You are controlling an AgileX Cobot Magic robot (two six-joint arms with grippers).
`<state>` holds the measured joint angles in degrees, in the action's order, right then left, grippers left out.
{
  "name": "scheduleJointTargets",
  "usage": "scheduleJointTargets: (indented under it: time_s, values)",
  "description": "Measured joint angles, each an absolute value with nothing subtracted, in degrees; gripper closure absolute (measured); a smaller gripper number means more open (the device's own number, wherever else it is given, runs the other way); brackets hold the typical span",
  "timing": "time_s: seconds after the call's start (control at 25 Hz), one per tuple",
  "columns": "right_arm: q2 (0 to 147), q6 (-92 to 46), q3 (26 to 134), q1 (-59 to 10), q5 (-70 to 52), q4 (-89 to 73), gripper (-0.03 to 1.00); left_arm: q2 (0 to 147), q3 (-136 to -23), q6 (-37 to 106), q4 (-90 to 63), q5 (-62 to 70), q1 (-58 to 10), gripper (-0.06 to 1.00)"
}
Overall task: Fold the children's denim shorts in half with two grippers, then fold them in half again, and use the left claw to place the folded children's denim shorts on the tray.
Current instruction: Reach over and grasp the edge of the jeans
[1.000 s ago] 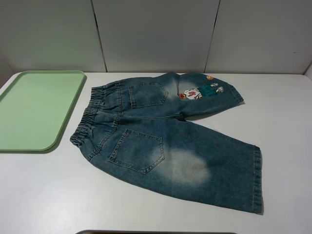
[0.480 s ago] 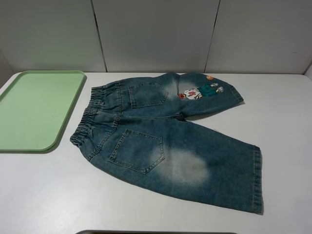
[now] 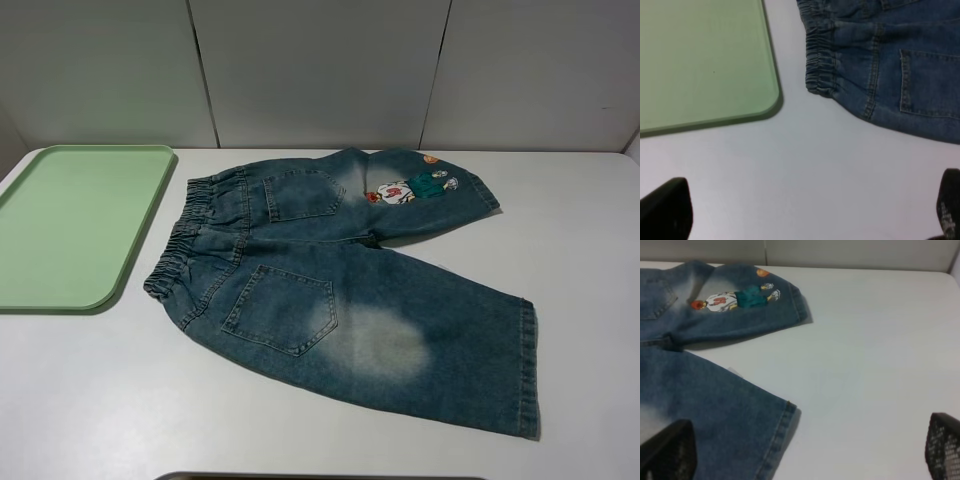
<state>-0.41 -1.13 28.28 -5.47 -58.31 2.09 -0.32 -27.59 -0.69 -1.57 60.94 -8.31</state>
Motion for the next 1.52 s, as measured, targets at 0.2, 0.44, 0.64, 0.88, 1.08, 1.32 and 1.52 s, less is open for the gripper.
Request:
scheduleJointTargets:
  time_s: [0.2,0.44,0.64,0.88,1.08,1.32,1.52]
  values:
    - [-0.21,-2.49,28.28,-6.52,-58.31,-0.67,0.27,-0.32,-30.19,1.81,-4.03,61.41,-8.82,-0.03]
    - [12.39,-5.23,29.38,-13.08,-58.44,-3.75,0.27,7.33,-35.63,13.03,-7.45,61.05,-12.45,-0.03]
    - [27.04,-10.84,32.31,-17.09,-57.78,-3.99,0.27,18.94,-36.28,19.56,-8.69,60.63,-15.5,-0.03]
    - [39.22,-15.29,33.67,-23.7,-54.1,1.16,0.27,33.81,-36.28,25.98,-8.74,59.86,-19.24,-0.03]
    - [47.29,-17.67,33.67,-30.36,-53.1,10.88,0.27,43.33,-36.28,30.29,-6.81,57.52,-22.91,-0.03]
    - [58.65,-19.05,33.67,-37.03,-52.36,16.74,0.27,51.21,-36.28,33.55,-1.59,51.87,-23.37,-0.03]
    - [66.67,-20.48,33.67,-38.6,-48.59,17.68,0.27,56.84,-36.28,37.27,0.0,47.57,-23.37,-0.03]
